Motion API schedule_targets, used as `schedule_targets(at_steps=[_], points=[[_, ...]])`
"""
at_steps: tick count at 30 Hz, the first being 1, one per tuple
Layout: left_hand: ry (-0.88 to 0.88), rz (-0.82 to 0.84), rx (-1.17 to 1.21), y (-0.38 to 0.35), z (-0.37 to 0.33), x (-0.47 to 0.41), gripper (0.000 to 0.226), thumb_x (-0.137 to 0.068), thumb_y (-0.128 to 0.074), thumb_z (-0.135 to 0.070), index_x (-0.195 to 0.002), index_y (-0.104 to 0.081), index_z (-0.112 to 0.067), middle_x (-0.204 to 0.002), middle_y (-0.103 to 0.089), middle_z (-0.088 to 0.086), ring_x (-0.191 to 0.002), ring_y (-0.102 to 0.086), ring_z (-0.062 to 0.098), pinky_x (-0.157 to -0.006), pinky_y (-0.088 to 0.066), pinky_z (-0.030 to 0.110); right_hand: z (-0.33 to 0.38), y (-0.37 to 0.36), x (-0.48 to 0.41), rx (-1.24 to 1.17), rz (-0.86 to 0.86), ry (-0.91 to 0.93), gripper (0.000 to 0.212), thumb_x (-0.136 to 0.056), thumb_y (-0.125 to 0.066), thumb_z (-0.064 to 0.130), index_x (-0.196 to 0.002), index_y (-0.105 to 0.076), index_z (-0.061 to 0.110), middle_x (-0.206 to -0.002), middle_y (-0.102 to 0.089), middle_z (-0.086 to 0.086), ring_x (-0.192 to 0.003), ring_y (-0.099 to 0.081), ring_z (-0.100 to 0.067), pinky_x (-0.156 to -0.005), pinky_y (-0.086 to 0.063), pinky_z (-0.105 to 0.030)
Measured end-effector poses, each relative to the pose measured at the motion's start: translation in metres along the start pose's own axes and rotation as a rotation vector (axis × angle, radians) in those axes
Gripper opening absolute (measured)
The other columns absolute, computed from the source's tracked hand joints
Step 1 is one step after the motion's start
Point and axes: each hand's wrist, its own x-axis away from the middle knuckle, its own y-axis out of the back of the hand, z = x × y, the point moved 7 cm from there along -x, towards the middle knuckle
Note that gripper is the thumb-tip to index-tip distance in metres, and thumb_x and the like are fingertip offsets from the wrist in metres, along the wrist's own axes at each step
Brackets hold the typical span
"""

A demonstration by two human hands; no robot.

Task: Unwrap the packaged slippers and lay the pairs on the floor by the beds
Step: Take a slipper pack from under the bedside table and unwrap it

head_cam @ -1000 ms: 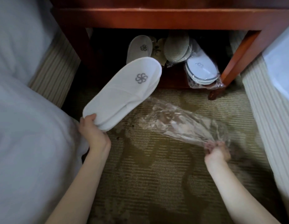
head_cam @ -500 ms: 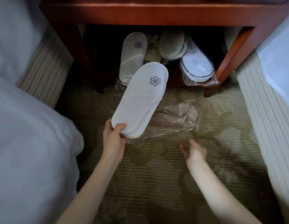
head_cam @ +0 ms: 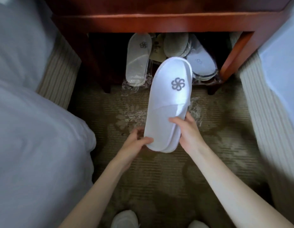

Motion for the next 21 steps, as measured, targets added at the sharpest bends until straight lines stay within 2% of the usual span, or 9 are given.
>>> schedule_targets(at_steps=[3, 6, 8, 12, 15, 18, 21], points=[[-0.086, -0.099, -0.014, 0.008, -0.04, 0.045, 0.061, -0.079, -0.073, -0.027, -0.131, -0.042, -0.026, -0.118, -0.057, -0.012, -0.105, -0.057, 0.001, -0.079, -0.048, 0.017, 0.034, -0.012, 0.044, 0.09, 0.029, -0.052, 0.048, -0.075, -0.066, 0.001, -0.119, -0.062, 0.022, -0.109, -0.071, -0.006, -0.103, -0.066, -0.026, -0.086, -0.055, -0.042], [-0.163, -0.131, 0.022, 0.014, -0.092, 0.095, 0.073, -0.072, -0.075, -0.038, -0.135, -0.041, -0.023, -0.122, -0.06, -0.011, -0.107, -0.061, 0.002, -0.079, -0.05, 0.019, 0.074, -0.03, 0.095, 0.202, 0.094, -0.108, 0.05, -0.067, -0.062, 0.006, -0.115, -0.064, 0.018, -0.111, -0.068, -0.017, -0.104, -0.065, -0.035, -0.092, -0.051, -0.048], [-0.207, -0.136, 0.076, 0.019, -0.129, 0.131, 0.07, -0.072, -0.074, -0.038, -0.132, -0.042, -0.021, -0.117, -0.065, -0.008, -0.102, -0.067, 0.007, -0.072, -0.054, 0.021, 0.102, -0.041, 0.131, 0.293, 0.122, -0.127, 0.047, -0.062, -0.061, 0.008, -0.108, -0.066, 0.018, -0.107, -0.069, -0.018, -0.101, -0.065, -0.037, -0.088, -0.052, -0.047], [-0.259, -0.17, 0.145, 0.032, -0.199, 0.212, 0.052, -0.079, -0.072, -0.039, -0.123, -0.05, -0.025, -0.11, -0.069, 0.0, -0.097, -0.07, 0.013, -0.069, -0.056, 0.021, 0.16, -0.067, 0.211, 0.466, 0.2, -0.154, 0.039, -0.06, -0.062, 0.011, -0.097, -0.067, 0.02, -0.088, -0.069, -0.009, -0.087, -0.067, -0.03, -0.071, -0.054, -0.037], [-0.239, -0.201, 0.161, 0.033, -0.238, 0.278, 0.052, -0.081, -0.069, -0.04, -0.124, -0.047, -0.02, -0.102, -0.071, 0.001, -0.088, -0.072, 0.013, -0.063, -0.056, 0.022, 0.205, -0.084, 0.271, 0.592, 0.239, -0.158, 0.042, -0.056, -0.062, 0.014, -0.098, -0.064, 0.012, -0.085, -0.067, -0.011, -0.083, -0.066, -0.029, -0.071, -0.053, -0.039], [-0.226, -0.245, 0.145, 0.029, -0.27, 0.346, 0.048, -0.087, -0.066, -0.036, -0.123, -0.037, -0.023, -0.108, -0.064, 0.003, -0.088, -0.071, 0.012, -0.065, -0.058, 0.027, 0.25, -0.1, 0.327, 0.711, 0.267, -0.157, 0.052, -0.054, -0.062, 0.018, -0.103, -0.058, 0.0, -0.085, -0.061, -0.012, -0.08, -0.061, -0.028, -0.071, -0.049, -0.037], [-0.243, -0.283, 0.146, 0.027, -0.294, 0.412, 0.048, -0.09, -0.063, -0.03, -0.121, -0.027, -0.026, -0.114, -0.058, 0.004, -0.092, -0.069, 0.013, -0.067, -0.06, 0.03, 0.284, -0.113, 0.382, 0.787, 0.304, -0.189, 0.059, -0.051, -0.062, 0.024, -0.106, -0.06, 0.005, -0.095, -0.065, -0.015, -0.087, -0.064, -0.03, -0.076, -0.052, -0.04]])
